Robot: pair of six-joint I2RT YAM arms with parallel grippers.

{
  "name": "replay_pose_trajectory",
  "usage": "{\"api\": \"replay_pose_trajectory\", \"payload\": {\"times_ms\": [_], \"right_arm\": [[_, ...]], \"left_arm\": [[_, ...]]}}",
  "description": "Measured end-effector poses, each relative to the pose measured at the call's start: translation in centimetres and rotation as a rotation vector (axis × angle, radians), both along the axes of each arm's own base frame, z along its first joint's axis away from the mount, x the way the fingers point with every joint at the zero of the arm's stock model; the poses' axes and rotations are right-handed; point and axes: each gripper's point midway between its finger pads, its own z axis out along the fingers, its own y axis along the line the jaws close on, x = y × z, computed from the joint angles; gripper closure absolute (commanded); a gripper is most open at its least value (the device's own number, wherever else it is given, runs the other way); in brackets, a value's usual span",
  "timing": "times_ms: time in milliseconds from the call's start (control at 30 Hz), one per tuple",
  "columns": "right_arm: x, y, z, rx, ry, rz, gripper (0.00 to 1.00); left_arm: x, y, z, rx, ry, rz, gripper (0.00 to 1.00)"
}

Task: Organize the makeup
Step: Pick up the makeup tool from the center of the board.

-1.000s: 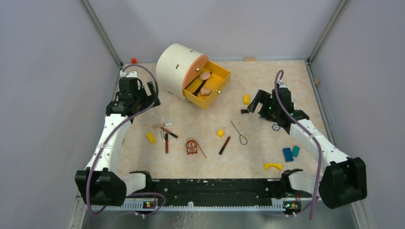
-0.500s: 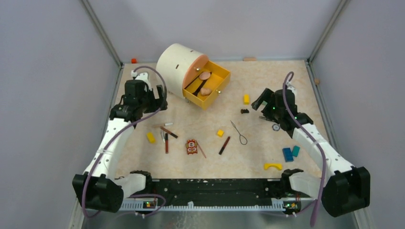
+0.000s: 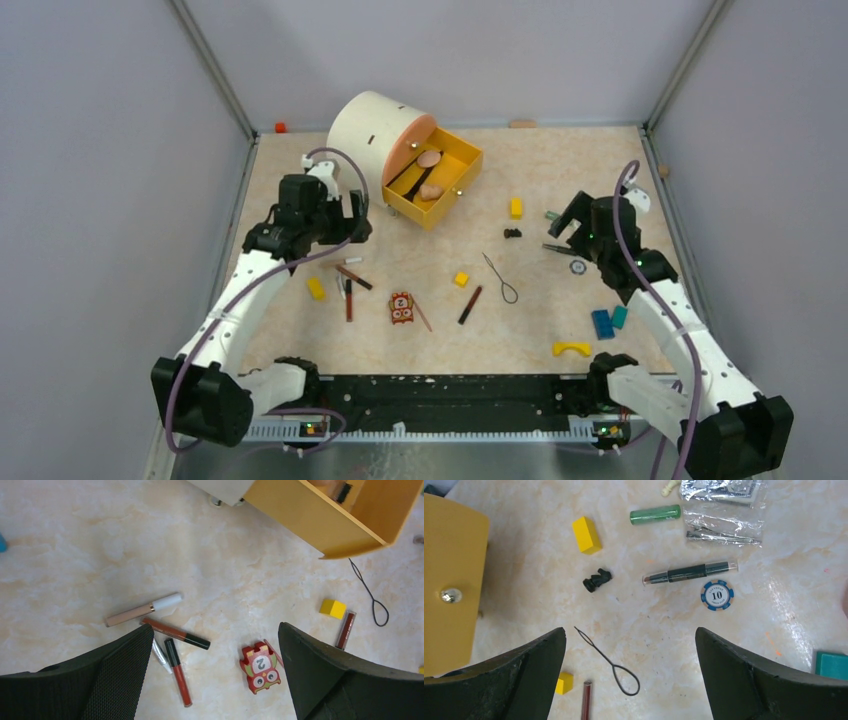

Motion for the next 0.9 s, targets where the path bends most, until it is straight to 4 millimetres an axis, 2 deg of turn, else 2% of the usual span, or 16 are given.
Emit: {"api": "replay_pose_trajectory", "payload": {"times_ms": [67,200,300,400,433,533,667,733,833,900], "right_arm": [[-0.4,0.0,-0.9,-0.009,0.026,0.01,0.02],[-1.1,0.8,-2.9,-0.01,0.072,0.081,0.1],[-1.4,2.7,-4.2,0.025,0.106,0.188,0.16],[-1.6,5.4,-5.6,0.034,0.149,0.32,0.19],[-1.9,6.9,-6.2,0.023,0.165,0.377,0.21],[-4.3,12.6,-7.8,-0.036,0.201,0.59,0.28],[-7.8,20.0,-8.3,-0.074,0.184,0.832,0.36],[-8.7,22.9,-8.4,-0.095,0.177,0.901,0.38],[-9.2,27.3,-8.7,-0.141,0.163,0.967,0.43],[-9.3,29.2,-9.2,-0.164,0.161,0.985,0.47]], "left_arm": [[-0.3,-1.2,-0.2,0.0,0.001,-0.042,0.03],[-1.0,-4.2,-0.9,-0.007,0.018,-0.13,0.05],[-2.0,-5.8,-2.0,-0.025,0.042,-0.152,0.05],[-3.3,-6.6,-4.0,-0.039,0.091,-0.15,0.05],[-3.6,-6.6,-4.5,-0.037,0.106,-0.144,0.04],[-3.7,-5.7,-4.9,-0.007,0.122,-0.101,0.02],[-2.1,-3.9,-3.1,0.004,0.092,-0.041,0.02],[-0.8,-2.0,-2.1,-0.019,0.071,0.011,0.02],[0.5,2.2,-1.9,-0.027,0.06,0.135,0.01],[0.8,3.6,-1.8,-0.013,0.054,0.181,0.01]]}}
